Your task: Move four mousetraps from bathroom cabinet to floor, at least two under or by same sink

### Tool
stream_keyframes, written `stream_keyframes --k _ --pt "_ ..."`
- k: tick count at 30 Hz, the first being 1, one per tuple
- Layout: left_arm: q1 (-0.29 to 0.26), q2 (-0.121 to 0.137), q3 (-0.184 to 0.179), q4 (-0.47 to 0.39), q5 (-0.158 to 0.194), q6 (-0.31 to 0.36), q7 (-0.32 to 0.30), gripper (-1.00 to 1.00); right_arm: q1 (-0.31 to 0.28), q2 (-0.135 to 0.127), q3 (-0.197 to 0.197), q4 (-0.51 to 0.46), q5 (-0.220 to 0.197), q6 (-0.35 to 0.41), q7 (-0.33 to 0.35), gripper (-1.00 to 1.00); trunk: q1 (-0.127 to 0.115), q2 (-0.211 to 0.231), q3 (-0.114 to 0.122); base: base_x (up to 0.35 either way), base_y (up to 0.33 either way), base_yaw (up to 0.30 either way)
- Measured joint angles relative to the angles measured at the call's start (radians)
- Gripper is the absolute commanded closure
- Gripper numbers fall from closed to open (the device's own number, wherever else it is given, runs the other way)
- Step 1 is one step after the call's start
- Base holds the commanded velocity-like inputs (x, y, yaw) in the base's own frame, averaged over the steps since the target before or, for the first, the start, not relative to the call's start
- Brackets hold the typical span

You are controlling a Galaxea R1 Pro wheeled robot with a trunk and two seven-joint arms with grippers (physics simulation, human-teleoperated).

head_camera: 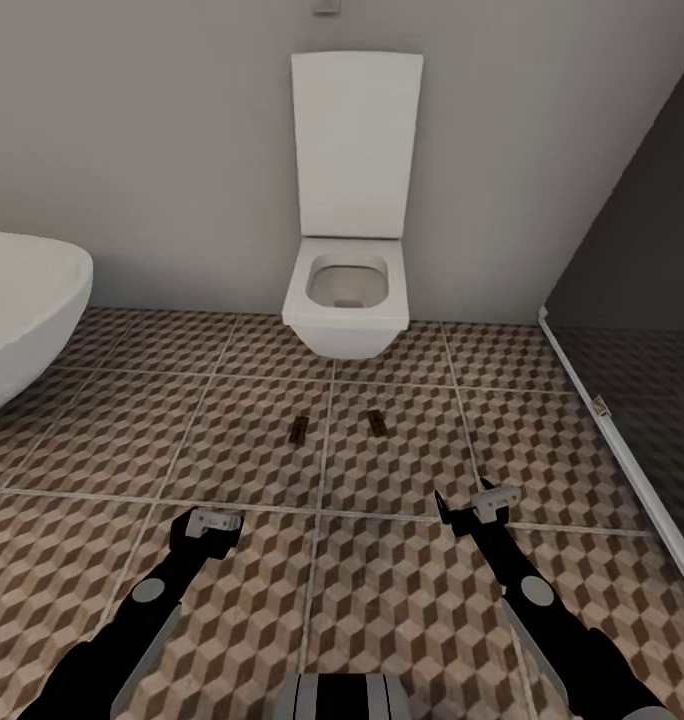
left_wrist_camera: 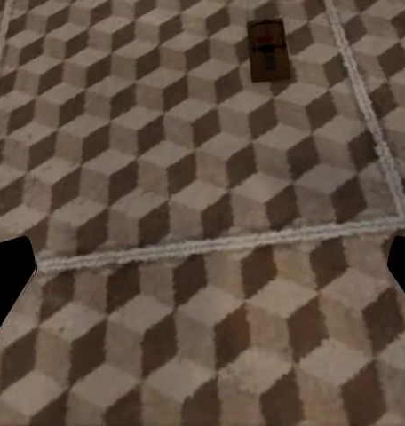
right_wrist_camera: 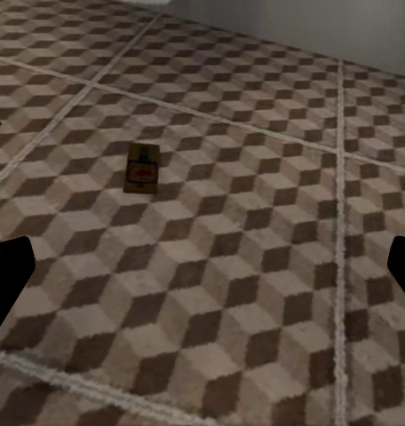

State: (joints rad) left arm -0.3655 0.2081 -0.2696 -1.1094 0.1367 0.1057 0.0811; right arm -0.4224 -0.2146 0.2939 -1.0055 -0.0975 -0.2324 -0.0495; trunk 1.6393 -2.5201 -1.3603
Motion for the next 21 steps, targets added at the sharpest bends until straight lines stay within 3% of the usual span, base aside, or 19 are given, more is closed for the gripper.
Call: stream_keyframes --k 7,21 --pt "0.002 0.002 0.000 0.005 0.000 -0.042 0.001 -1.00 0.002 0.000 0.000 0.013 -0.001 -0.004 0.000 -1.00 -0.003 0.002 0.027 0.000 0.000 0.000" --pt "0.002 0.002 0.000 0.011 0.000 -0.055 0.001 -1.00 0.003 0.000 0.000 0.029 0.000 -0.038 -0.001 -1.00 -0.009 0.005 0.081 0.000 0.000 0.000"
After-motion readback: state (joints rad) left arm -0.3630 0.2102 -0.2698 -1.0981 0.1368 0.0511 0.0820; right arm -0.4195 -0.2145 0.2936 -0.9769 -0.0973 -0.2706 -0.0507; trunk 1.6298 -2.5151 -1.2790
